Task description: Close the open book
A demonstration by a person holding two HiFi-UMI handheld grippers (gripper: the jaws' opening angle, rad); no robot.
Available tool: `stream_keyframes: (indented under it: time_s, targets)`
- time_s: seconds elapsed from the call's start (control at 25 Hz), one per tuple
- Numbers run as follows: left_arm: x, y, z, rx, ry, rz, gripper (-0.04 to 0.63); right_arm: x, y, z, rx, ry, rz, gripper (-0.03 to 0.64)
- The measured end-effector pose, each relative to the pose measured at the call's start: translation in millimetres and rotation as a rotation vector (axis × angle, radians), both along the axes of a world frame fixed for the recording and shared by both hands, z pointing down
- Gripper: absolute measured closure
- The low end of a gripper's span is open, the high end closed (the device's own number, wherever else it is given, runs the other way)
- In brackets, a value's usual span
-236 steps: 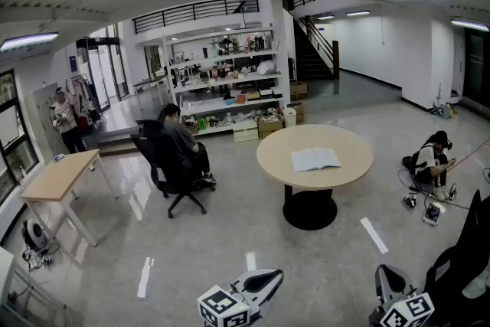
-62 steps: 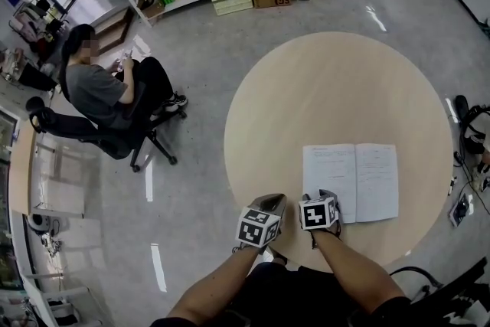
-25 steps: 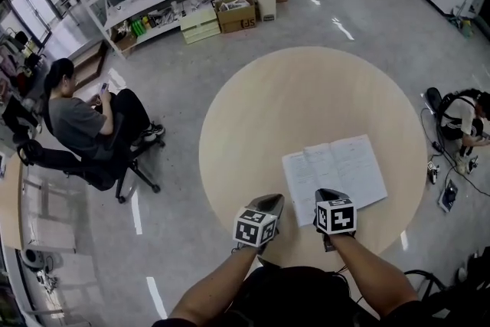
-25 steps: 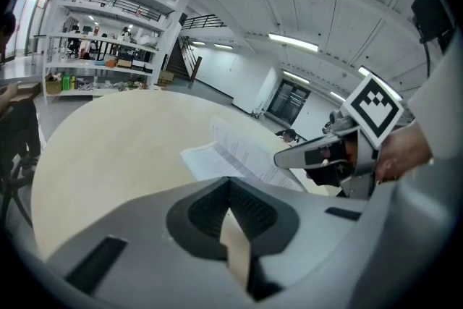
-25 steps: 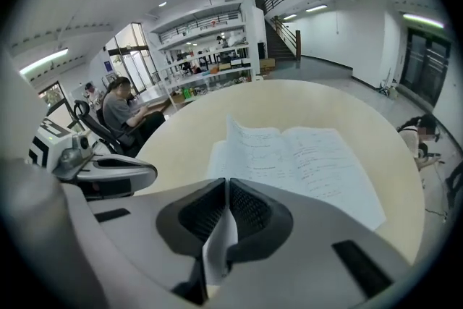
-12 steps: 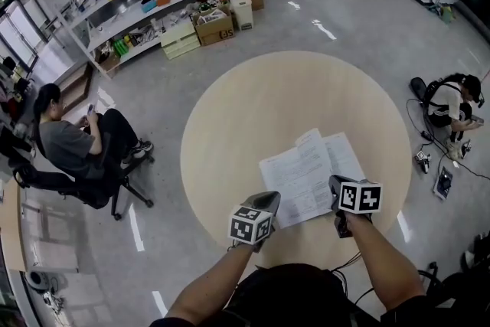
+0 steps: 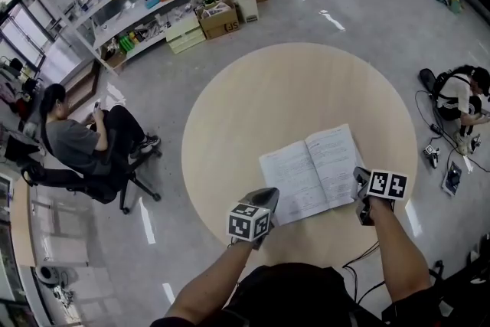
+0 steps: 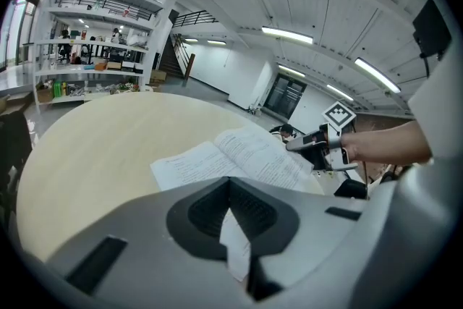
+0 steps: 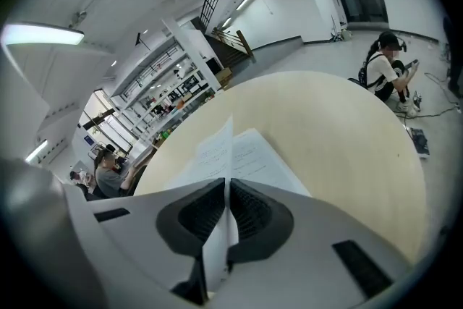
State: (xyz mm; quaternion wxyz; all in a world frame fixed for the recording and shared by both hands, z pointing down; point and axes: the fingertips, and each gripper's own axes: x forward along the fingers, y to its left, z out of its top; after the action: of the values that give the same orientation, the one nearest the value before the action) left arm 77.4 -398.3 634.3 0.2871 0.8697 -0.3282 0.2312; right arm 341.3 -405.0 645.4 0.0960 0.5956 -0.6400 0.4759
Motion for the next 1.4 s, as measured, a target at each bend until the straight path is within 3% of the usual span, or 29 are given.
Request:
stream_keyframes:
  time_s: [0.28,0.72,0.84,0.96,1.08,1.24,1.4]
  targets:
    - [-5,1,9,-0.020,-0.019,-0.015,0.606,21,14,49,-0.074,-0.012,0.001,0.595]
    - [-15,0,16,-0.036,-0.035,-0.036,0.606,42,26,81,-0.150,0.148,-0.028,0.586]
    - [-18,-1,15,-0.033,-0.032,-0.043,0.606,47,28,75,-0.155,0.226,-0.051,0.487]
    - [-23,-4,11,-0.017,-0.032,-0.067,0.606,42,23,54,-0.125,0.309,-0.068,0.447]
    - [-25,-7,7,-0.013,-0.012,-0.085,0.606,6,13,33,-0.074,0.339,-0.166,0.440]
    - [-33,-4,5,-0.013,0.004,-0.088,0.606,-79,4,15,0.016,0.351,-0.395,0.439]
    - [-50,-3,-1,-0.006,0.014,-0.109,0.606,-155,6,9,0.047,0.347,-0.572,0.431]
